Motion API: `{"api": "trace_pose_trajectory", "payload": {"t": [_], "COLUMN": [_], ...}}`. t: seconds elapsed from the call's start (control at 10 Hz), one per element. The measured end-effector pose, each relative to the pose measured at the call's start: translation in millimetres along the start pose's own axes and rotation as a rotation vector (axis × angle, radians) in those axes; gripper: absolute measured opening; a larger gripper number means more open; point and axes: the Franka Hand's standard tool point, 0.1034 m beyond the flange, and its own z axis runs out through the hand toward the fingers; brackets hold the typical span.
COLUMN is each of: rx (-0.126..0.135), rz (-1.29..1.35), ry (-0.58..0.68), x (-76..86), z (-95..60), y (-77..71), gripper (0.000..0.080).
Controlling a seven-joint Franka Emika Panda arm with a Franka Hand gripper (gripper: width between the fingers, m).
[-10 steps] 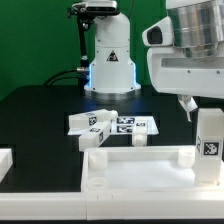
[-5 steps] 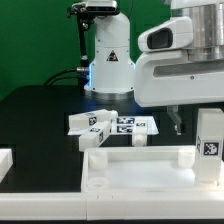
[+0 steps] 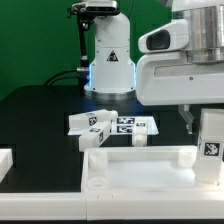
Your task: Assemble desk
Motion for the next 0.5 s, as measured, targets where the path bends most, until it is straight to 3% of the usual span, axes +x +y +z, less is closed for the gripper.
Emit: {"api": "trace_pose_trajectory", "payload": {"t": [0.4,0.5], "rx": [0.049,0.084], "rz": [0.511,0.734], "ry": [-0.024,-0.035], "x": [3.5,1.9], "z": [1.1,2.1], "y": [4.5,3.1], "gripper": [0.0290,0.0290]}}
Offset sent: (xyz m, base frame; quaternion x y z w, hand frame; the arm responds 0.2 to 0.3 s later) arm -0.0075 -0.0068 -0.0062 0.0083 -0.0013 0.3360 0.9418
